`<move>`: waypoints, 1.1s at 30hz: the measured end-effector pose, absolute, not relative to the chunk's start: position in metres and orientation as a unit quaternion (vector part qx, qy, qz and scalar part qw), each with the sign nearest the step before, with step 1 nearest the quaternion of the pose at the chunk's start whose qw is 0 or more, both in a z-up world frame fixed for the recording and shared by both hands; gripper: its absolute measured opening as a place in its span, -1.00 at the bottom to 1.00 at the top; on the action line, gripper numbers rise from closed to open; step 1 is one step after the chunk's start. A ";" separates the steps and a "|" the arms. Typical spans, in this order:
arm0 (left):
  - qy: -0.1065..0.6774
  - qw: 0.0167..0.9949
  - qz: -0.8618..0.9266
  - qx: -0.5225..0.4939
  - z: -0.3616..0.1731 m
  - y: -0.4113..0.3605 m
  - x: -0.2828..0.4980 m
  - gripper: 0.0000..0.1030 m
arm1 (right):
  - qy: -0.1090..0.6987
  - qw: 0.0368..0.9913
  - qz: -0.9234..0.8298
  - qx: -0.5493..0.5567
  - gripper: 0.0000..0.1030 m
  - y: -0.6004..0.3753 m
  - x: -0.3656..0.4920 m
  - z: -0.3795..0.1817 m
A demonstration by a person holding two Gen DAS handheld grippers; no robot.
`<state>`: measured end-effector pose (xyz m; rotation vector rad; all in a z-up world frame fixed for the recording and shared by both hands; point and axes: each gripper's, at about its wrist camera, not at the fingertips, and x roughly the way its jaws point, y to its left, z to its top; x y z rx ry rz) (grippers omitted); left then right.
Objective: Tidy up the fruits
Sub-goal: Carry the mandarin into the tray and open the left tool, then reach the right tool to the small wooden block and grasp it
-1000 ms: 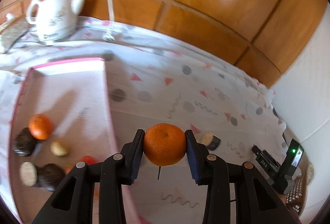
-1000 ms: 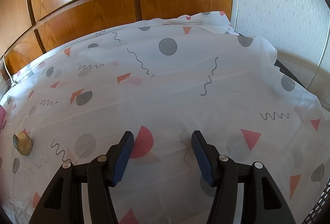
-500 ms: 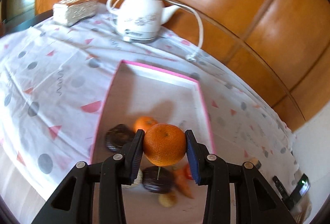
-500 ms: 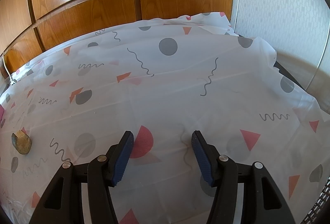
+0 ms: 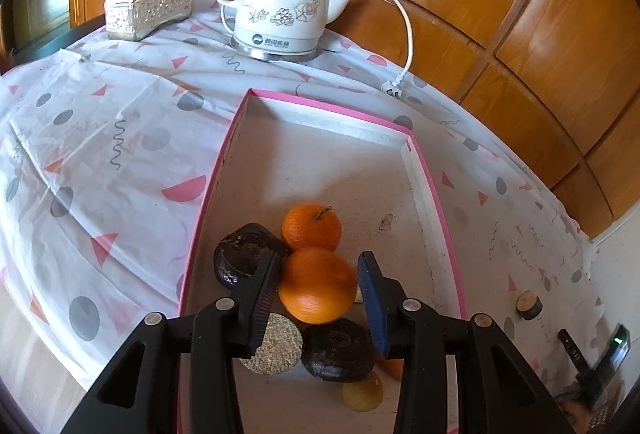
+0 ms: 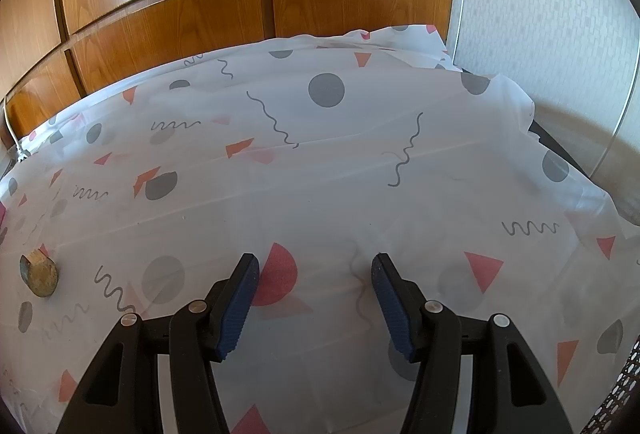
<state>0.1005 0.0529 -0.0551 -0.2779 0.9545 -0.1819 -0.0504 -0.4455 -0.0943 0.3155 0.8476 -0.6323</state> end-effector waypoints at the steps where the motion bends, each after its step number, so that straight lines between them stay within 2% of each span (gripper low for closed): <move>1: 0.457 0.875 -0.088 -0.134 -0.055 0.053 0.100 -0.18 | 0.403 0.852 -0.300 0.150 0.16 -0.445 -0.050 -0.094; 9: 0.445 0.882 -0.087 -0.129 -0.044 0.049 0.092 -0.14 | 0.403 0.851 -0.301 0.150 0.16 -0.445 -0.050 -0.094; 13: 0.424 0.894 -0.075 -0.121 -0.030 0.049 0.081 -0.01 | 0.403 0.851 -0.301 0.150 0.16 -0.445 -0.050 -0.094; 26: 0.400 0.908 -0.067 -0.103 -0.014 0.052 0.050 -0.01 | 0.406 0.850 -0.302 0.148 0.16 -0.445 -0.049 -0.093; 29: 0.397 0.910 -0.043 -0.109 -0.015 0.062 0.045 0.17 | 0.409 0.848 -0.302 0.147 0.16 -0.444 -0.049 -0.093; 33: 0.392 0.911 -0.022 -0.124 -0.014 0.078 0.039 0.18 | 0.413 0.844 -0.303 0.157 0.16 -0.442 -0.049 -0.091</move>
